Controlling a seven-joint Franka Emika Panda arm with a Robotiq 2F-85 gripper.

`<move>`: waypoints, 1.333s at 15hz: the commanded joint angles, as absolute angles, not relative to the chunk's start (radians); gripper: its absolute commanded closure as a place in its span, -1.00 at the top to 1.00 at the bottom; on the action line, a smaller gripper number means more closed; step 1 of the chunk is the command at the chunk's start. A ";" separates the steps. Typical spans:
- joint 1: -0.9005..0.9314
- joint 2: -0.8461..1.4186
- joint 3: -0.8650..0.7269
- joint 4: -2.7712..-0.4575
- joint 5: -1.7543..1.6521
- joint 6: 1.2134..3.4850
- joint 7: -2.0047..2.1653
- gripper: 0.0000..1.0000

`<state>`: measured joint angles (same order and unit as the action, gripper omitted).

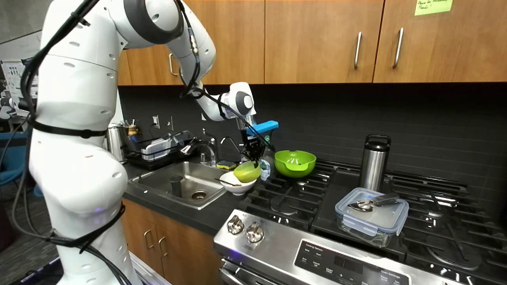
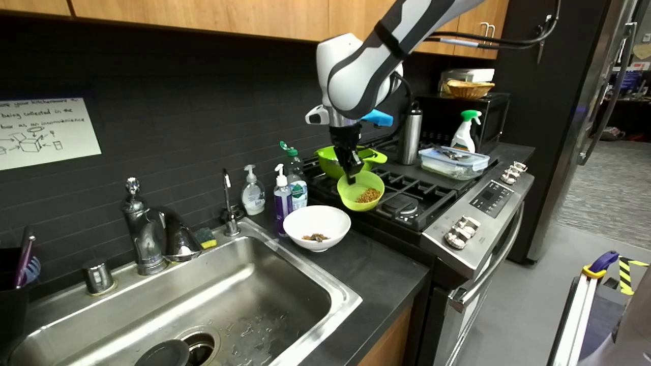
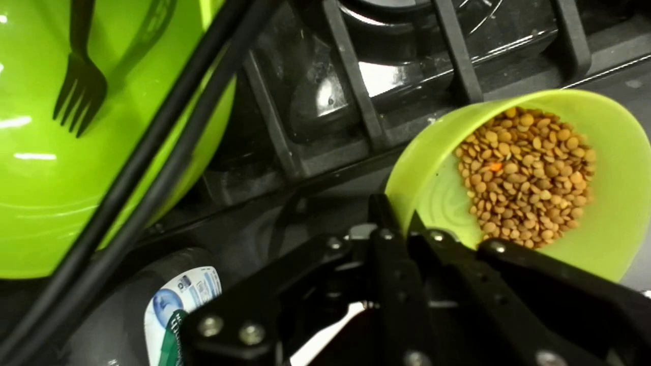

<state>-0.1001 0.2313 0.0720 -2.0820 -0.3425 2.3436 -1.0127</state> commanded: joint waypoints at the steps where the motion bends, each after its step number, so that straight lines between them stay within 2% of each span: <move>1: -0.067 0.262 0.043 -2.059 -0.375 2.400 -0.995 -0.98; 12: -0.002 0.293 0.003 -2.077 -0.585 2.615 -0.859 -0.98; 20: 0.026 0.287 -0.041 -2.082 -0.863 2.699 -0.630 -0.98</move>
<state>-0.0001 0.2954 -0.0075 -2.0790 -0.7565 2.6749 -0.7251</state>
